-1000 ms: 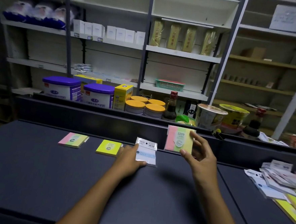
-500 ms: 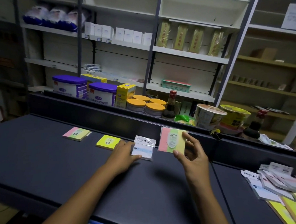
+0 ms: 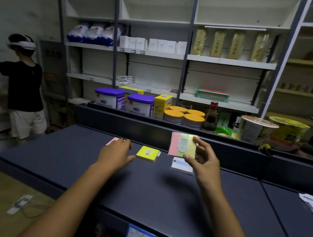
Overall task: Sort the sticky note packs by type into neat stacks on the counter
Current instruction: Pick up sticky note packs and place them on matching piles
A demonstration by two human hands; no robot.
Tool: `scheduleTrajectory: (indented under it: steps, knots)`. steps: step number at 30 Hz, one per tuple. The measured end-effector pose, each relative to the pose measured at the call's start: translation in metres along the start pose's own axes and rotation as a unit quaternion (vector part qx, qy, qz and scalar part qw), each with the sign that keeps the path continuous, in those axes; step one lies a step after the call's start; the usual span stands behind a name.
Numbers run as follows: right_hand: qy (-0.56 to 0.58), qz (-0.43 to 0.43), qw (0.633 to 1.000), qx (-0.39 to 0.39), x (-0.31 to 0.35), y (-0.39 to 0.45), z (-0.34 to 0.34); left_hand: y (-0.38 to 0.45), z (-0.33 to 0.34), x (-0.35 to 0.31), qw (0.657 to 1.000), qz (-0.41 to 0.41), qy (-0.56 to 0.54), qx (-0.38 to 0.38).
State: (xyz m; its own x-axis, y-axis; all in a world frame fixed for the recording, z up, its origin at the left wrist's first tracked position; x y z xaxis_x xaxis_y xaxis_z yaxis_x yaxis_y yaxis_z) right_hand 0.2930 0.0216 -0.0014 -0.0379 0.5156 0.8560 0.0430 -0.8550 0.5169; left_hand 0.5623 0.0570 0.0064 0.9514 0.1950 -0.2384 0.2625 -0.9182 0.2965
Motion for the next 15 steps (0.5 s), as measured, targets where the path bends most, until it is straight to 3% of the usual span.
scheduleTrajectory:
  steps: [6,15]
  knots:
    - [-0.009,0.027,1.000,0.004,-0.011,0.007,0.066,0.020,-0.006,0.061,0.999,0.000,0.050,-0.008]
    - [-0.046,0.067,0.997,-0.003,-0.041,0.035,0.176,0.079,-0.010,0.136,0.999,0.038,0.016,-0.004]
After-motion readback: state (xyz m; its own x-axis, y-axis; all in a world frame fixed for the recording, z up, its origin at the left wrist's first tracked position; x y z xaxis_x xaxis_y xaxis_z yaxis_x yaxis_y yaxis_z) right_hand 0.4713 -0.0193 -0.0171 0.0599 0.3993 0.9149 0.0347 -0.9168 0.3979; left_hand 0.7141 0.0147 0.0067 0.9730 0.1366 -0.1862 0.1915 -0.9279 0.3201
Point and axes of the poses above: each hand's wrist, its own y-axis towards the middle knuckle, its own z-axis out of the palm, x = y × z, the point moved 1 cm from there along y, towards the middle knuckle, and after that the axes turned 4 degrees about -z, right-handed, at the moved point
